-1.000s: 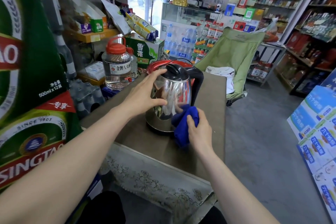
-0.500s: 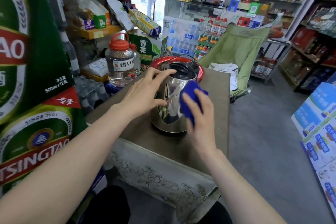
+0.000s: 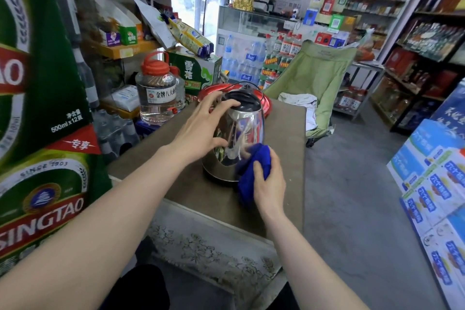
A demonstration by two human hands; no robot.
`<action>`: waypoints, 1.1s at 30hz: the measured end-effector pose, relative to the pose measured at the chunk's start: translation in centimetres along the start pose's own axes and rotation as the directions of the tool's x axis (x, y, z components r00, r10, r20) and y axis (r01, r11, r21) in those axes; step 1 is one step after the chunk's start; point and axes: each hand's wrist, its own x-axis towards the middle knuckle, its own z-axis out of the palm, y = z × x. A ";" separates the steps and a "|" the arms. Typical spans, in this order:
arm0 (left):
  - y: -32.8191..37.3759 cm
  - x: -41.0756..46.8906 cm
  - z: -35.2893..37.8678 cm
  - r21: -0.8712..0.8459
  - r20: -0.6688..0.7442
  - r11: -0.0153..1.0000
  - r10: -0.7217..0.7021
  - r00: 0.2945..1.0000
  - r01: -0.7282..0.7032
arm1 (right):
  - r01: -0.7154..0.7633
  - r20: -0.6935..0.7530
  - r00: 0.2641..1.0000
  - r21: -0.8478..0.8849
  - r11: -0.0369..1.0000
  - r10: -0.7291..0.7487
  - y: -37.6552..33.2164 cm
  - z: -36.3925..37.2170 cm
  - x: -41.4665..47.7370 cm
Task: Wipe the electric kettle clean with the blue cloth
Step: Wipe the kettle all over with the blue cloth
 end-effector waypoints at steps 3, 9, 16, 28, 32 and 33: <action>0.0 0.4 -0.2 -0.046 0.069 0.999 0.022 0.997 -0.019 | -0.048 0.047 0.998 -0.015 0.999 0.049 0.1 -0.8 0.3; 0.2 0.3 0.1 -0.028 0.037 0.999 0.026 0.999 -0.025 | 0.309 0.009 0.951 -0.118 0.944 -0.310 -5.3 -0.8 2.5; 1.6 0.3 1.4 0.073 -0.085 0.997 0.043 0.995 -0.037 | 0.329 -0.040 0.942 -0.076 0.941 -0.332 -3.6 -2.5 3.2; 1.8 1.6 2.1 -0.015 -0.136 1.000 -0.008 0.991 0.006 | 0.157 -0.017 0.988 0.054 0.986 -0.156 -2.6 -4.1 2.2; 0.0 4.4 1.2 -0.175 -0.008 0.983 0.057 0.998 -0.057 | 0.113 -0.036 0.993 0.029 0.993 -0.112 -3.1 -3.3 2.3; -0.1 5.3 1.2 -0.195 -0.017 0.979 0.053 0.998 -0.055 | 0.095 -0.037 0.995 0.028 0.995 -0.094 -3.2 -3.4 2.8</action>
